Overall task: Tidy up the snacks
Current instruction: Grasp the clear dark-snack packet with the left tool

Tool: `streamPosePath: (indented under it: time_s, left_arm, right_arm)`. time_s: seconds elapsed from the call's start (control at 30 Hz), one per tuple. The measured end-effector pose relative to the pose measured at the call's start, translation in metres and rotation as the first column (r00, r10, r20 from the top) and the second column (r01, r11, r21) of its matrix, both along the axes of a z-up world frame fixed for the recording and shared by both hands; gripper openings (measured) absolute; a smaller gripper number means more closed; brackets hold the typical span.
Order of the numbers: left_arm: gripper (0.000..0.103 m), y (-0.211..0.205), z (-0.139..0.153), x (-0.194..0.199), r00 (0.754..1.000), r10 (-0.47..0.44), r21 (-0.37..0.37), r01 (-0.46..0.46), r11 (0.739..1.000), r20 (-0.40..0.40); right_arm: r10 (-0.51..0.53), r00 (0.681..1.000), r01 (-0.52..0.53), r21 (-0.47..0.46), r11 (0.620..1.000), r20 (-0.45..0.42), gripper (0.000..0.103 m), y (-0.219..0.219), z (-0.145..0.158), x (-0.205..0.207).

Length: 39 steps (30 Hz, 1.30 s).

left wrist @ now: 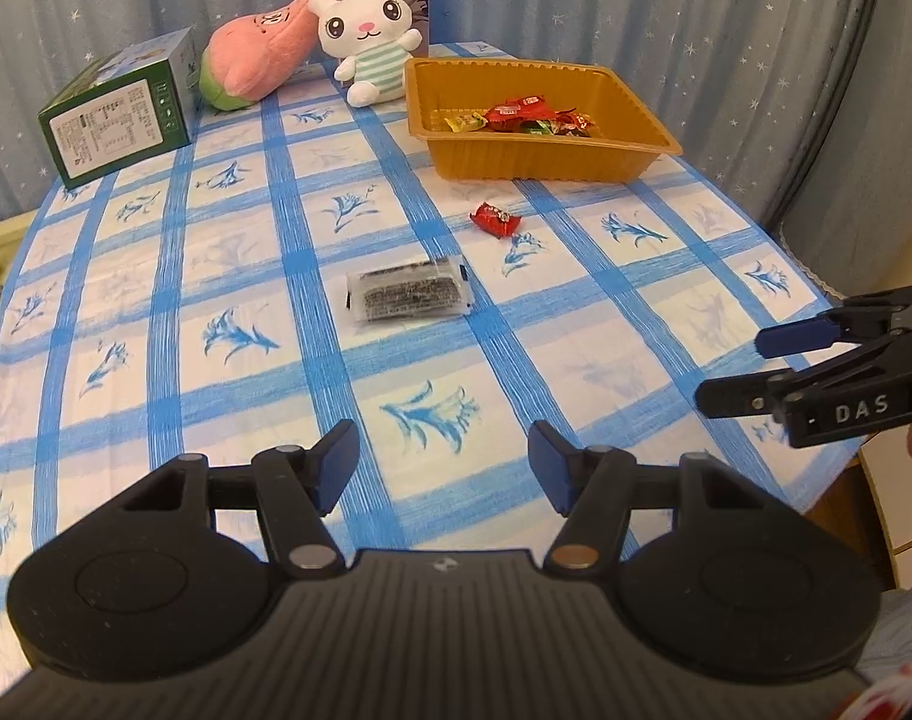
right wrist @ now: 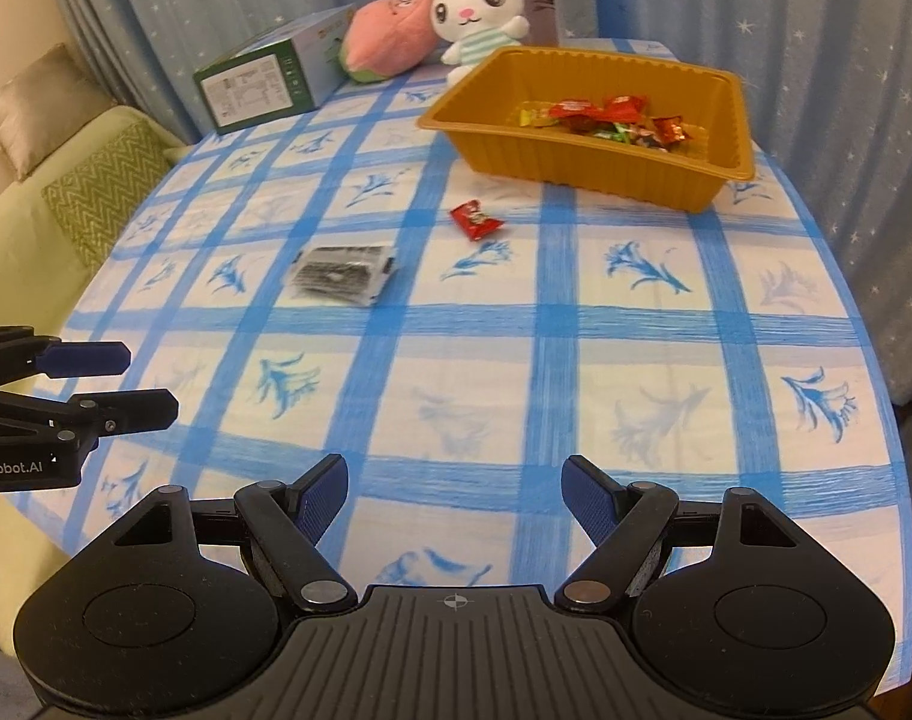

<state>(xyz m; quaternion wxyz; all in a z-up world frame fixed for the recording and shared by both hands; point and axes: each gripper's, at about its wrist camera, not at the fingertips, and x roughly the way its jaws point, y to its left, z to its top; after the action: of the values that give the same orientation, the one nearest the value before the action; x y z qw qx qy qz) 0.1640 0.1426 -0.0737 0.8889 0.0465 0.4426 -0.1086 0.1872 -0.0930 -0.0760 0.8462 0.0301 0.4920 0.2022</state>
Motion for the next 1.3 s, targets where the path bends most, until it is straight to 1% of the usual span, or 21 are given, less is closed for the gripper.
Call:
streamPosePath:
  time_s: [0.33, 0.53, 0.67, 0.9, 1.1, 1.3]
  left_arm:
    - [0.060, -0.005, -0.027, 0.046, 1.000, -0.019, 0.079, 0.019, 0.997, -0.002]
    - [0.060, -0.008, -0.043, 0.075, 0.999, -0.033, 0.114, 0.033, 0.993, -0.006]
    - [0.060, -0.014, -0.053, 0.091, 0.998, -0.056, 0.155, 0.056, 0.986, -0.007]
    - [0.060, -0.022, -0.069, 0.113, 0.996, -0.083, 0.197, 0.086, 0.977, -0.021]
    - [0.060, -0.027, -0.078, 0.126, 0.994, -0.109, 0.257, 0.111, 0.960, -0.022]
    - [0.061, -0.025, -0.079, 0.142, 0.994, -0.111, 0.256, 0.113, 0.960, -0.022]
  right_arm:
    - [-0.054, 0.998, 0.054, -0.001, 0.999, -0.015, 0.078, -0.023, -0.009, 0.029]
    - [-0.077, 0.997, 0.077, 0.001, 0.997, -0.023, 0.078, -0.034, -0.012, 0.047]
    - [-0.092, 0.995, 0.092, 0.000, 0.996, -0.028, 0.078, -0.040, -0.015, 0.057]
    - [-0.127, 0.991, 0.126, -0.008, 0.992, -0.040, 0.078, -0.051, -0.018, 0.071]
    - [-0.154, 0.987, 0.153, -0.015, 0.988, -0.049, 0.078, -0.058, -0.022, 0.082]
    - [-0.167, 0.984, 0.167, -0.019, 0.986, -0.053, 0.078, -0.060, -0.023, 0.090]
